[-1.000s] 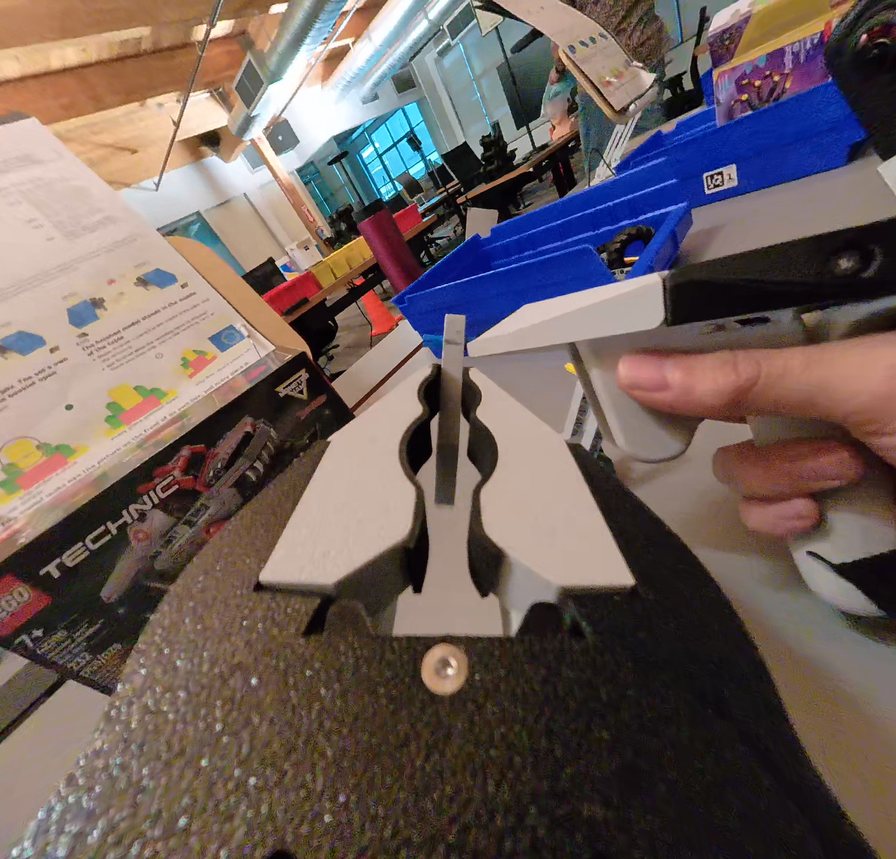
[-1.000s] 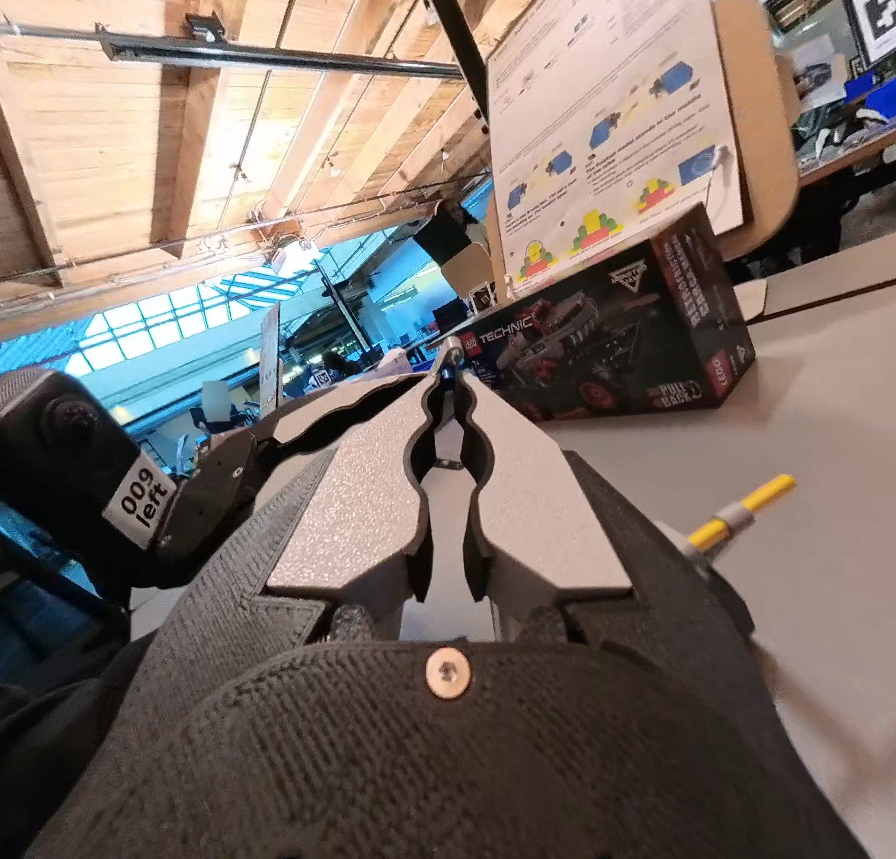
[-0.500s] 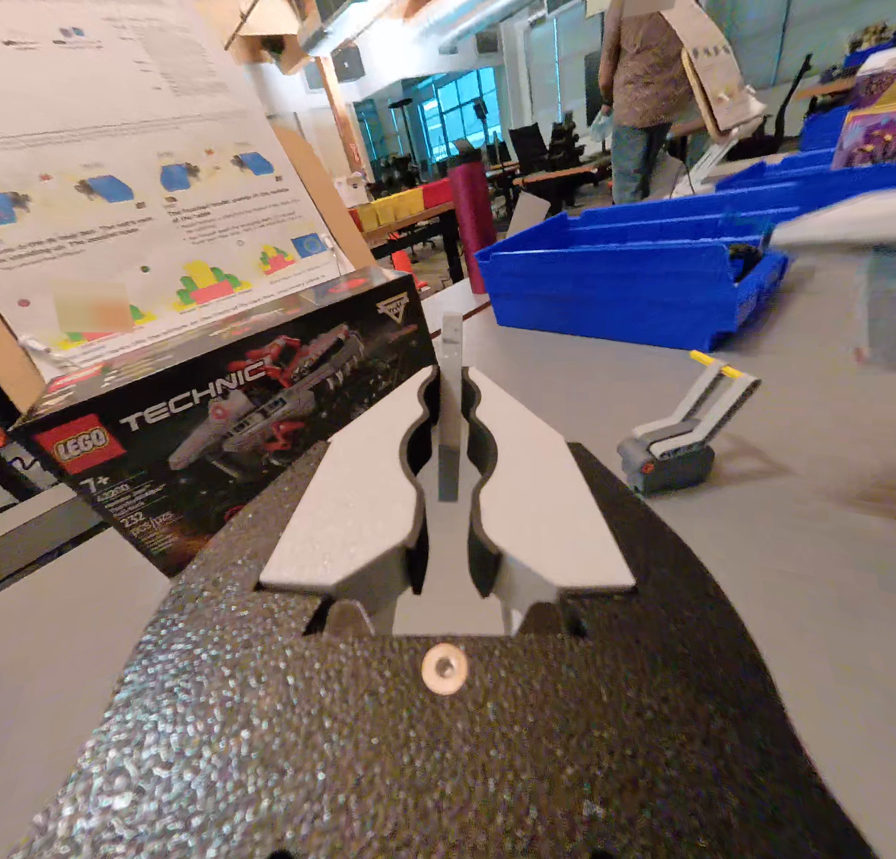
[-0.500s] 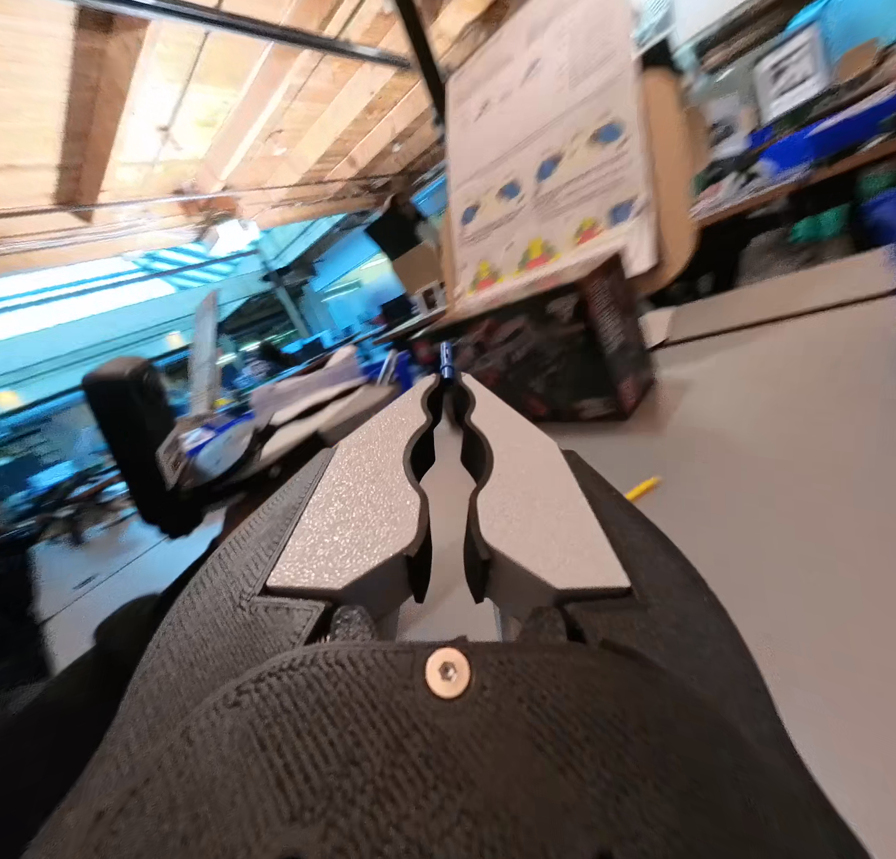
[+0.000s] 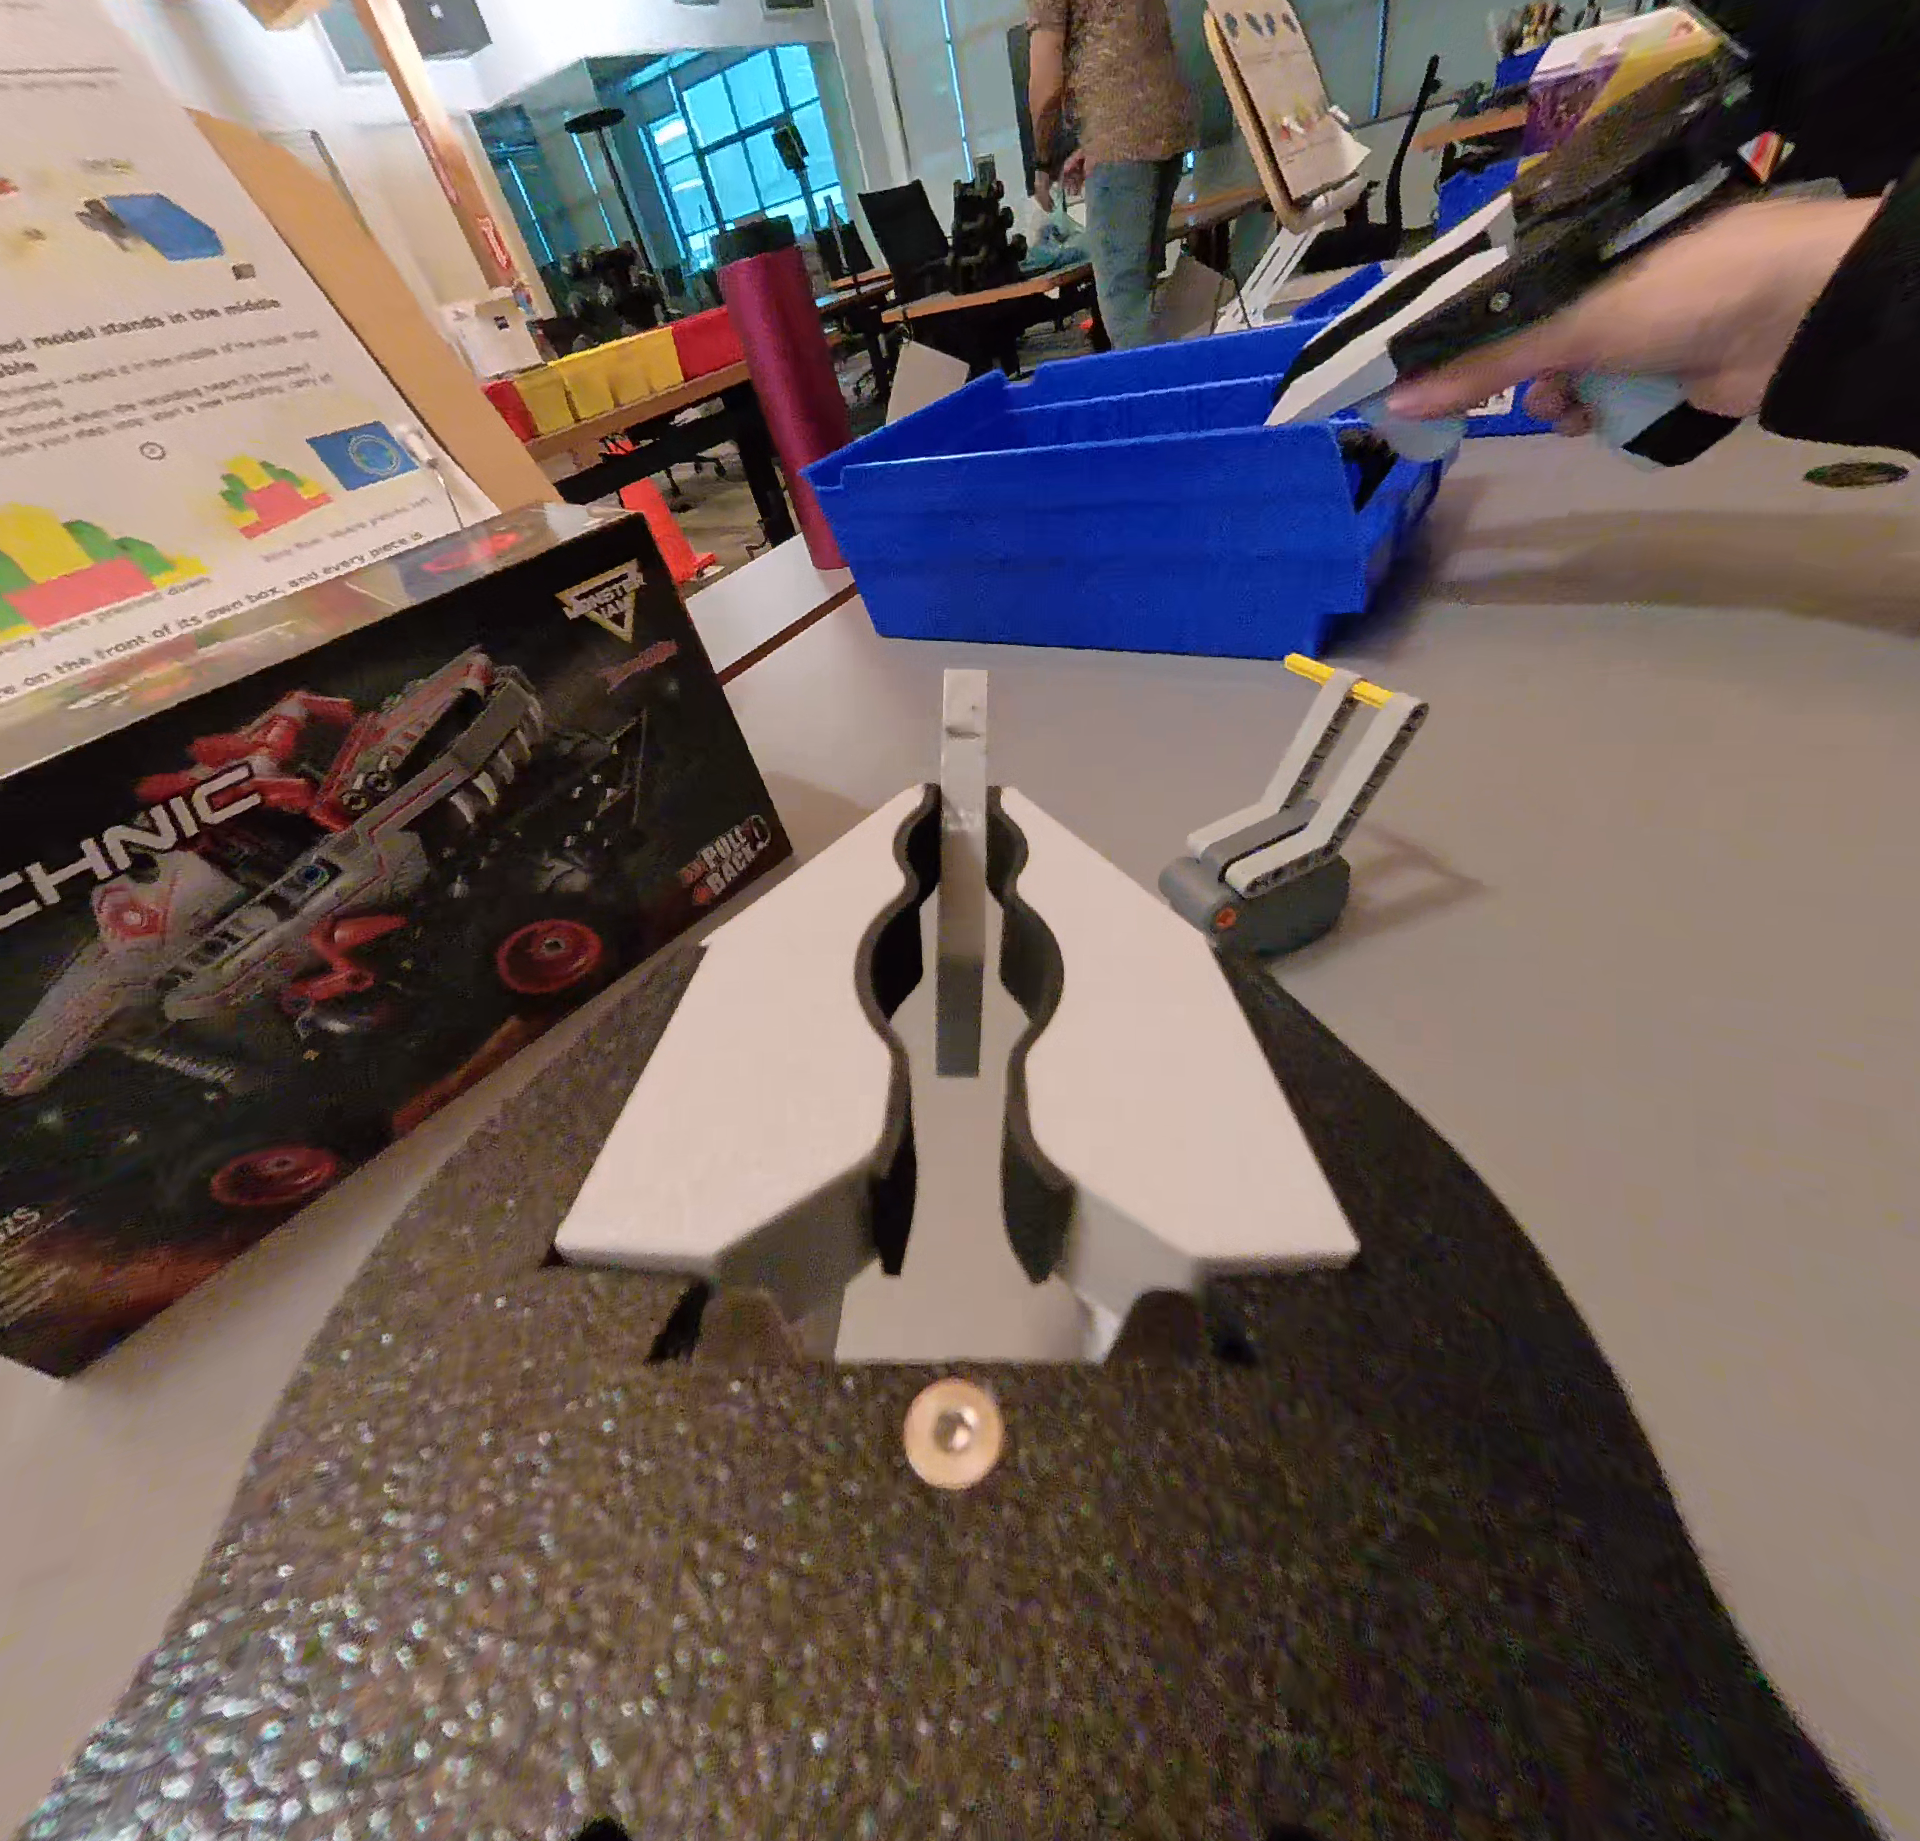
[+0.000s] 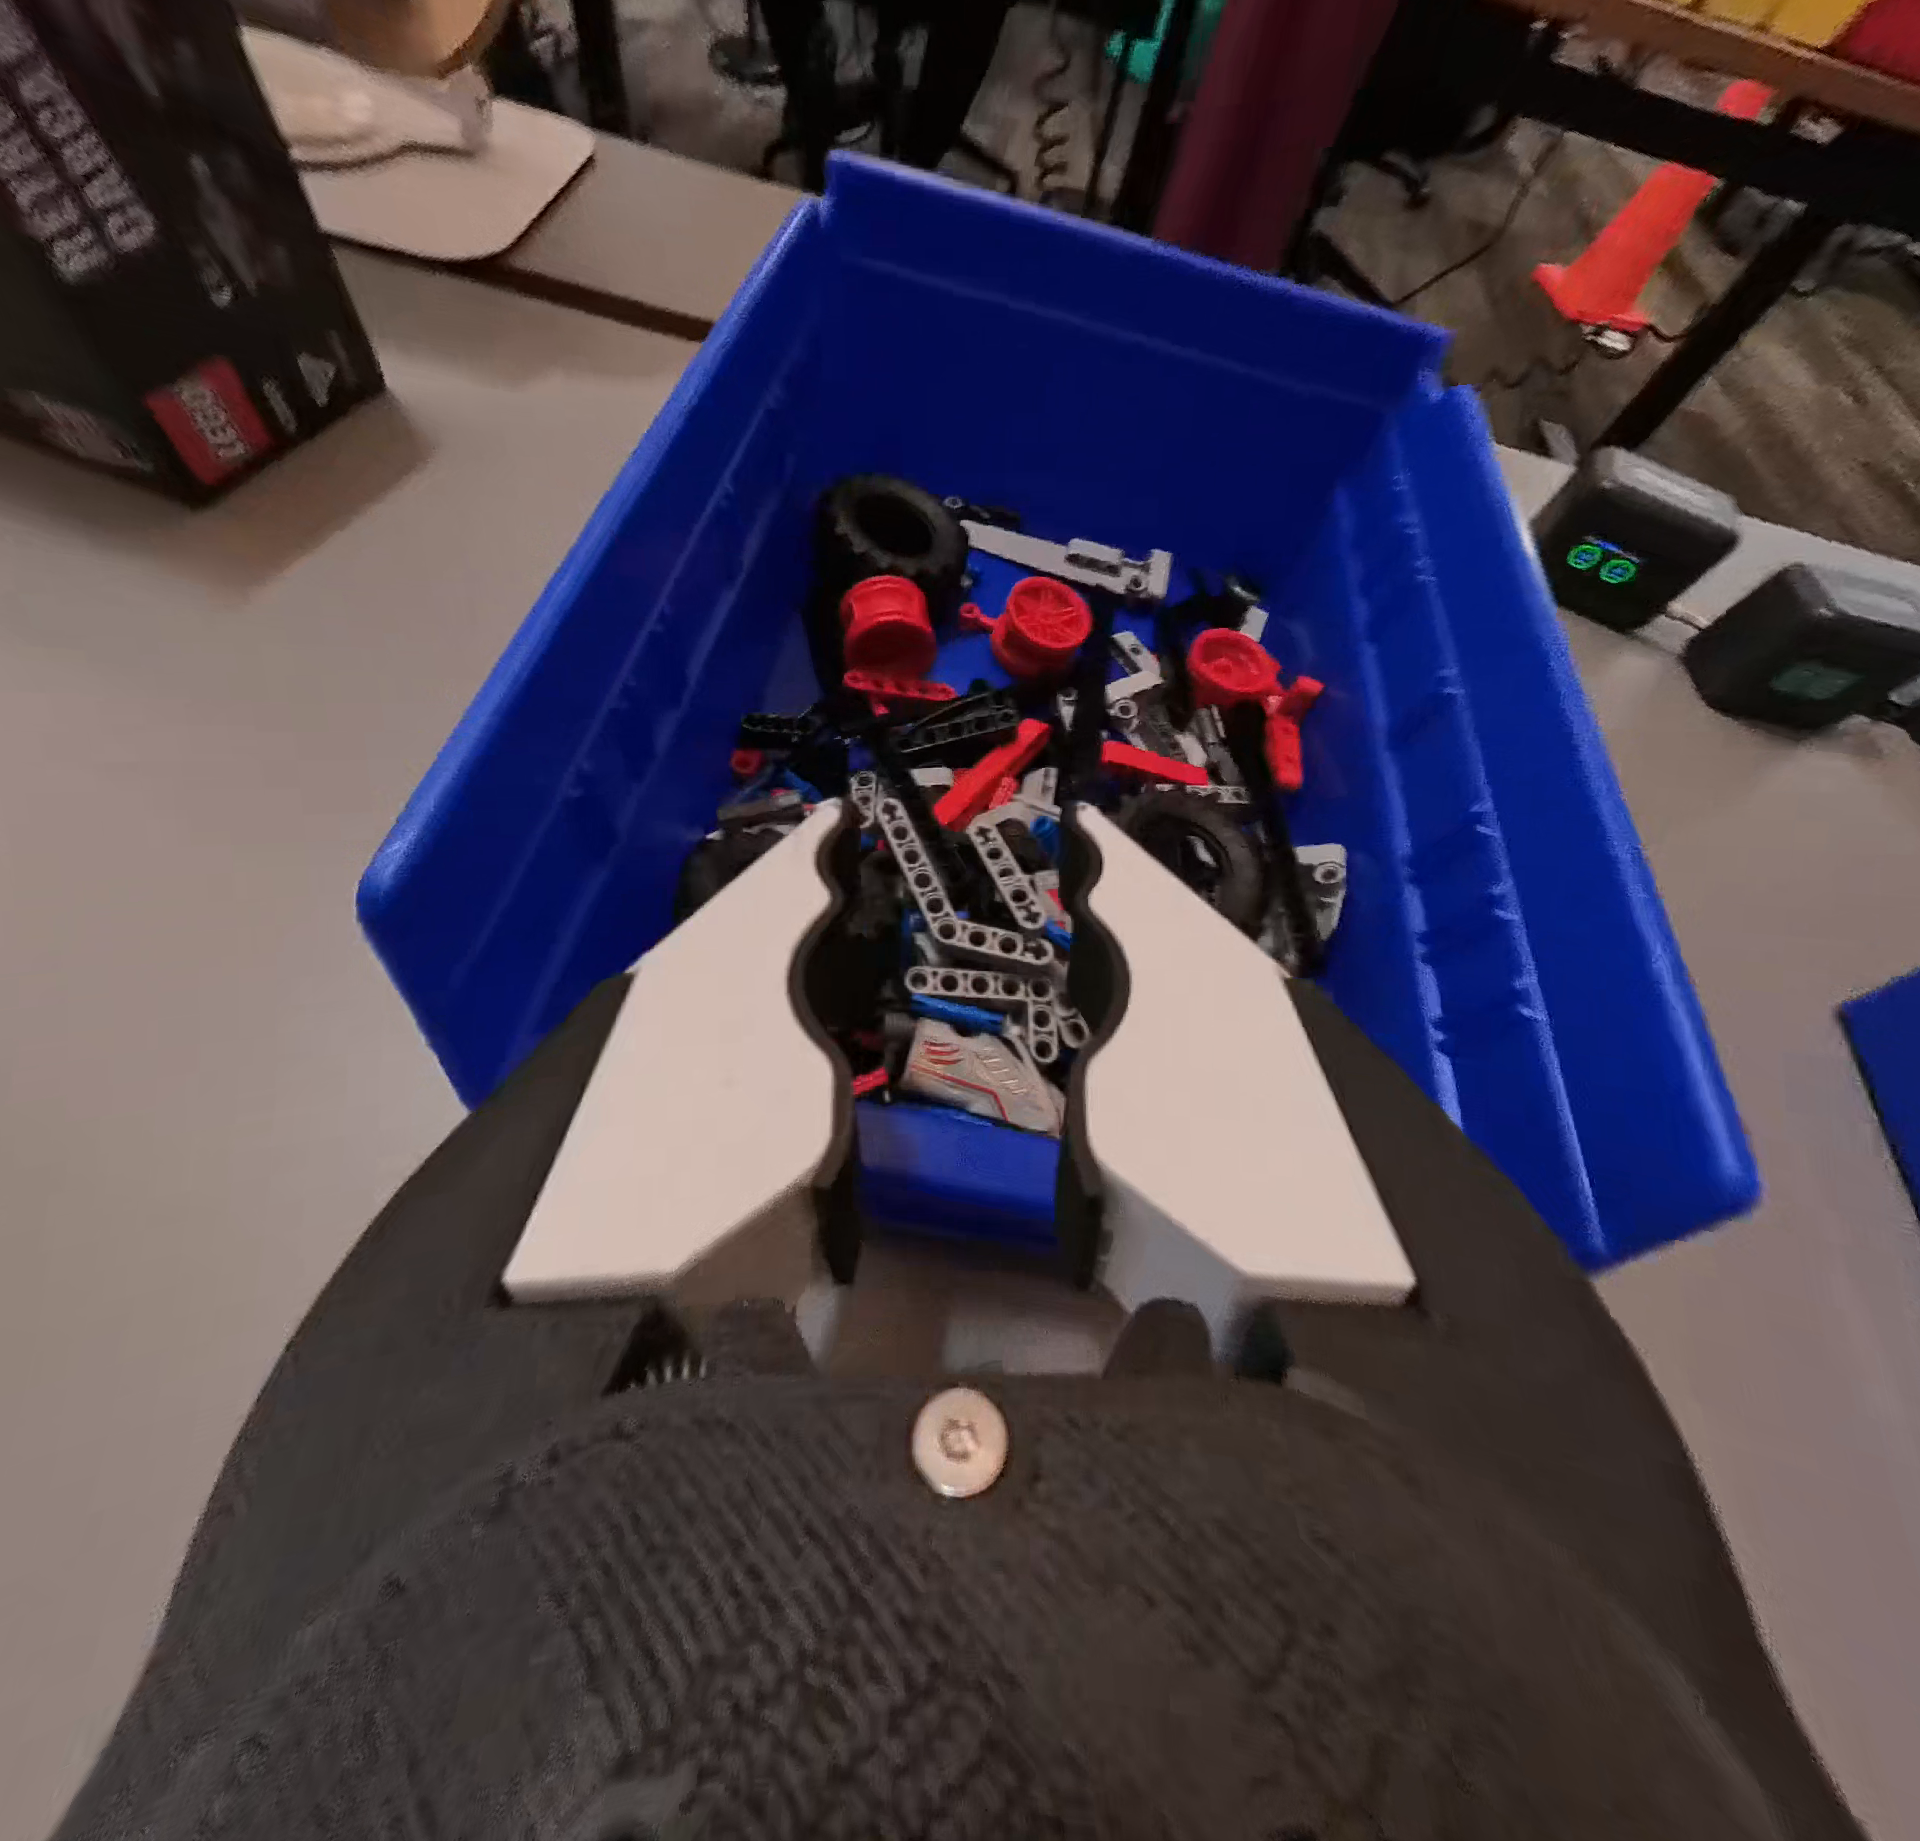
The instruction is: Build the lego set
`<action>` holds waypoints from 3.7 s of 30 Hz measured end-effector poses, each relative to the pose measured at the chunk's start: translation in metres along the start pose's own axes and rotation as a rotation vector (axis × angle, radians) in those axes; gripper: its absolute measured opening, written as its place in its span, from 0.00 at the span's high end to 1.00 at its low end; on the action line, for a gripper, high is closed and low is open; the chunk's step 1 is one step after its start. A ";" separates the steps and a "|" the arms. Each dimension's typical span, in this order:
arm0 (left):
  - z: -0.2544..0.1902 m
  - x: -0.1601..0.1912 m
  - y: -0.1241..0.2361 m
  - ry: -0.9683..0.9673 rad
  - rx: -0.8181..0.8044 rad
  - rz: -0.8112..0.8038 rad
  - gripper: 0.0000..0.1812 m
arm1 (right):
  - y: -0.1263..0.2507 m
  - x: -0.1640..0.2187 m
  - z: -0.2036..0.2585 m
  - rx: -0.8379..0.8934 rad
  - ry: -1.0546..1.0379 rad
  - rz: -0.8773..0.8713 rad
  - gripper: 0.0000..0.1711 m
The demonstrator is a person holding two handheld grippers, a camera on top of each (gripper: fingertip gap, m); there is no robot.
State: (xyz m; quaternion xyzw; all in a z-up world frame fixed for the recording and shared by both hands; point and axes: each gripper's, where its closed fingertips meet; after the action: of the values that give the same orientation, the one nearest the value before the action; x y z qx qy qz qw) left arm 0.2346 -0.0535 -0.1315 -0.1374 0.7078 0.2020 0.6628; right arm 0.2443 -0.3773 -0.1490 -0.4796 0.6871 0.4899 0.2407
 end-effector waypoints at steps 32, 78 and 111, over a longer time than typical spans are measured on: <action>-0.115 0.023 0.024 0.004 0.749 0.163 0.97 | 0.136 -0.091 0.283 -1.019 0.374 -0.555 0.96; 0.145 -0.097 0.121 -0.101 -0.533 -0.050 0.44 | 0.112 -0.027 -0.023 -0.178 -0.514 -0.529 0.96; 0.014 0.027 -0.021 -0.023 -0.002 0.127 0.60 | 0.100 -0.031 0.080 -0.400 -0.218 -0.359 0.65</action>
State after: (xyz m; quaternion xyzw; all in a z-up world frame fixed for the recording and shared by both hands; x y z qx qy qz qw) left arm 0.2540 -0.0633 -0.1606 -0.0907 0.7073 0.2457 0.6567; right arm 0.1572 -0.2860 -0.1126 -0.5759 0.4512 0.6138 0.2967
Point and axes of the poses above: each gripper's, where its closed fingertips meet, y back along the fingers, x out of its underside, z = x × y across the jaws, and after that the axes turned 15 degrees about y, right-handed
